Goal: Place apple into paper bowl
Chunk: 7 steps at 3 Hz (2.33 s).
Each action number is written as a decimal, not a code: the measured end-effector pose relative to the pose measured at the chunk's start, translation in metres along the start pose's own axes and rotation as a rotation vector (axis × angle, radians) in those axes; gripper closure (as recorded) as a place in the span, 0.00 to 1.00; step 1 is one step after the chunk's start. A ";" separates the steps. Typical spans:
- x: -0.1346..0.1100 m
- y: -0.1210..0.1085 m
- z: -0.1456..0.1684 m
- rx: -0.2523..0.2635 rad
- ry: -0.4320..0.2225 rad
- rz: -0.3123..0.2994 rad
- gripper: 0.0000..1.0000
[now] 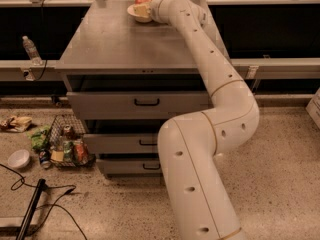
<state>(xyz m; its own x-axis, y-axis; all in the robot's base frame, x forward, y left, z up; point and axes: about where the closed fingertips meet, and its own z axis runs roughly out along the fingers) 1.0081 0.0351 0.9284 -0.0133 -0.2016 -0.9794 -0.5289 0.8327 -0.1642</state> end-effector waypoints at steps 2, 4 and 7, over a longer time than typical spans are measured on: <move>0.024 -0.029 -0.019 0.025 0.058 0.064 1.00; 0.061 -0.037 -0.021 0.011 0.089 0.127 0.89; 0.073 -0.042 -0.025 0.014 0.113 0.137 0.00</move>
Offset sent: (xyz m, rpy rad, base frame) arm 0.0692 -0.0763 -0.0057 0.0482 0.1316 -0.0664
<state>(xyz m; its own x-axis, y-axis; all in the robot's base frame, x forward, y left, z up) 1.0083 -0.0271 0.8669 -0.1802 -0.1415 -0.9734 -0.5040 0.8631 -0.0322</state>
